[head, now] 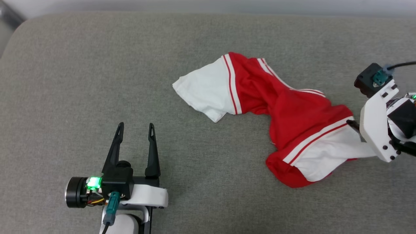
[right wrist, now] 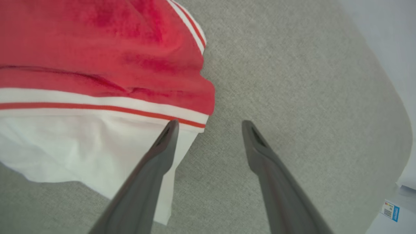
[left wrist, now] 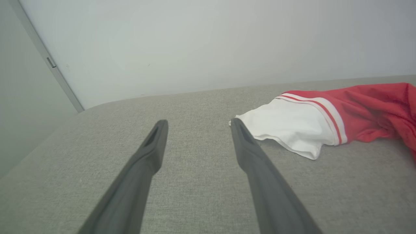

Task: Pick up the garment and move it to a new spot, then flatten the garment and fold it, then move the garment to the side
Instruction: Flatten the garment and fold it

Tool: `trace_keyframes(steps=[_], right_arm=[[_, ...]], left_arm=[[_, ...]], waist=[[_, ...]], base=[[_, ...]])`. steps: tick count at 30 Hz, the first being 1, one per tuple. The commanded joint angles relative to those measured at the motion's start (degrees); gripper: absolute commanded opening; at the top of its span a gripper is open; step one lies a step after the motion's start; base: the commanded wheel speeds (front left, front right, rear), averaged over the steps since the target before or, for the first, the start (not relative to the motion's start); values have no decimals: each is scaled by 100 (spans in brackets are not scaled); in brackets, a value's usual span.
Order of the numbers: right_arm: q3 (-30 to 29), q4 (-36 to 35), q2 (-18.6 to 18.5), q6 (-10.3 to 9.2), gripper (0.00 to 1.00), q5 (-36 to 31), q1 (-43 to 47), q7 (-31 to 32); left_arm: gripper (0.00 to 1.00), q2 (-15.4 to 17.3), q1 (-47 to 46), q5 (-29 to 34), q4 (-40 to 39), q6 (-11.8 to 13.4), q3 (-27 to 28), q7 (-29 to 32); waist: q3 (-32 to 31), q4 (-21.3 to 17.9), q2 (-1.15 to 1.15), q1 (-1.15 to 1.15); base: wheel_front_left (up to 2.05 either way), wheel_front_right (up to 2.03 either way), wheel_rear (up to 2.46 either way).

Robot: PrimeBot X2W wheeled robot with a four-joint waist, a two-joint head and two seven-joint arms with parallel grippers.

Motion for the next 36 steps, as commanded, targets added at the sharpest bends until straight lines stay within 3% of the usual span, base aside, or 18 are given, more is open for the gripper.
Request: trace_keyframes(steps=[1, 5, 6, 12, 13, 14, 19, 27, 32, 36], right_arm=[[186, 46, -54, -3, 100, 192, -204, 249], [596, 264, -99, -4, 100, 448, -532, 555], [955, 504, -99, -3, 100, 609, -572, 652], [1670, 830, -8, -3, 100, 948, -381, 395], [1721, 838, -1, -4, 40, 973, -416, 284], [1767, 846, -12, -4, 0, 984, -488, 180], [1842, 715, -368, -7, 0, 910, -1067, -407], [1850, 751, -766, -5, 0, 721, -2000, -640], [1821, 1362, -620, -5, 0, 451, -2605, -767], [1837, 2087, -260, -4, 0, 211, -2859, -980]], left_arm=[[100, -31, -118, 7, -20, -26, -22, -15], [100, -82, -243, 14, -49, -42, -58, -15], [100, -106, -335, 4, -41, -52, -77, -15], [100, -133, -372, -10, -9, -14, -47, -15], [100, -135, -358, -12, -1, -10, -36, -15], [100, -137, -341, -15, 17, -10, -20, -15], [100, -149, -274, -13, 60, -45, 8, -15], [100, -174, -284, -28, 20, -83, -106, -15], [100, -189, -362, -65, 12, -83, -164, -15], [100, -198, -469, -96, 5, -65, -216, -15]], waist=[[248, 183, 0, -1], [526, 316, 0, -1], [675, 396, 0, -1], [732, 410, 0, -1], [713, 389, 0, -1], [679, 363, 0, -1], [468, 268, 0, -1], [458, 437, 0, -1], [738, 676, 0, -1], [981, 840, 0, -1]], base=[[0, 0, 0], [0, 0, 0], [0, 0, 0], [0, 0, 0], [0, 0, 0], [0, 0, 0], [0, 0, 0], [0, 0, 0], [0, 0, 0], [0, 0, 0]])
